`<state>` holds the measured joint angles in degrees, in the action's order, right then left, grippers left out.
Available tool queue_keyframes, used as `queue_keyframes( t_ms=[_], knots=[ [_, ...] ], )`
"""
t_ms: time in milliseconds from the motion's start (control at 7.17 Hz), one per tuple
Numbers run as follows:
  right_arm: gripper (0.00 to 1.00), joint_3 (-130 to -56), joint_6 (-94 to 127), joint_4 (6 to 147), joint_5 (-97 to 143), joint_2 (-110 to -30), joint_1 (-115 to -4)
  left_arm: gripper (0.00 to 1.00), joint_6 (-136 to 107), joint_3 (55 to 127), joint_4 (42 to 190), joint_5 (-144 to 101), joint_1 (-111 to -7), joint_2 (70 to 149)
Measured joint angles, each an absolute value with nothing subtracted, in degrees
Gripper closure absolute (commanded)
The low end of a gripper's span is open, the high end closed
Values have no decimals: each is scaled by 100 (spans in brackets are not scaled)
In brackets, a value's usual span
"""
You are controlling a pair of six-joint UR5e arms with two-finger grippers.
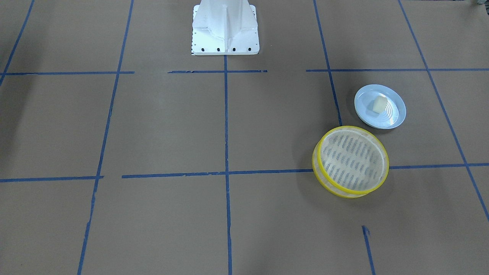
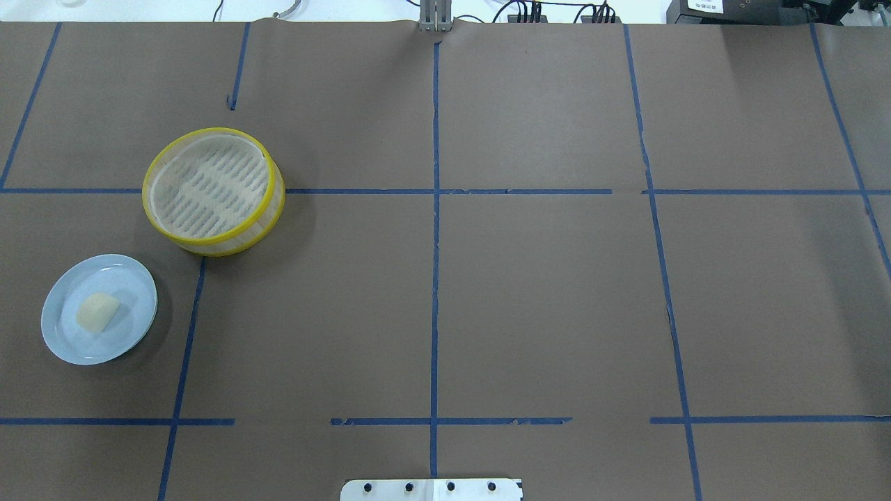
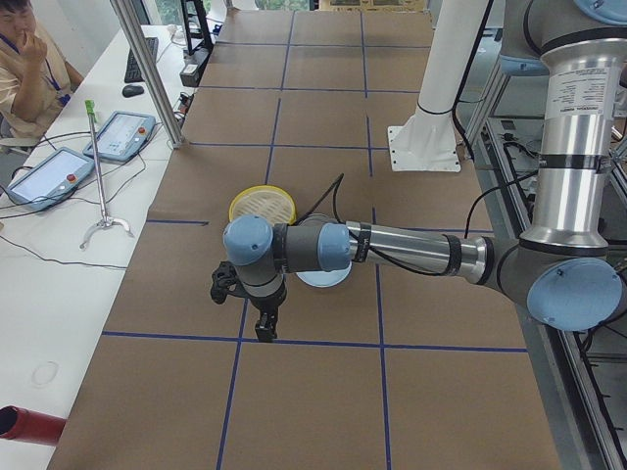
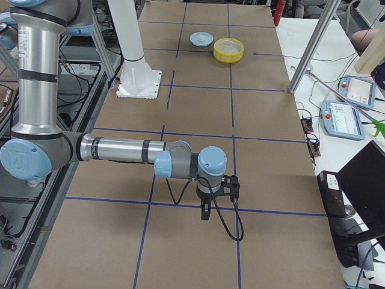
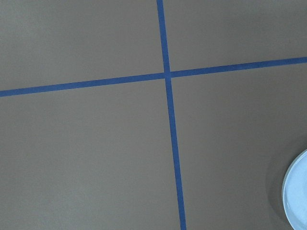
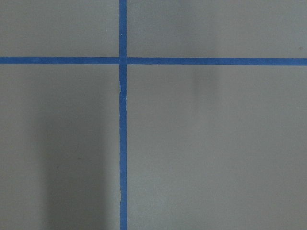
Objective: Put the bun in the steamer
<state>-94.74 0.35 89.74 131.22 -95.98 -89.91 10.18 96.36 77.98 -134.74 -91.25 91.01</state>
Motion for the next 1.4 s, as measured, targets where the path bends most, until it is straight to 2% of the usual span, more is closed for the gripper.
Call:
queue_keyframes(
  t_ms=[698,1395],
  knots=[
    [0,-9474,35,8974,13122,-9598,-8991,0,1147,9473,7810,-13499,-9200,9170],
    [0,-9475,35,8974,13122,-9598,-8991,2,377,9539,9277,-13510,-8413,9183]
  ],
)
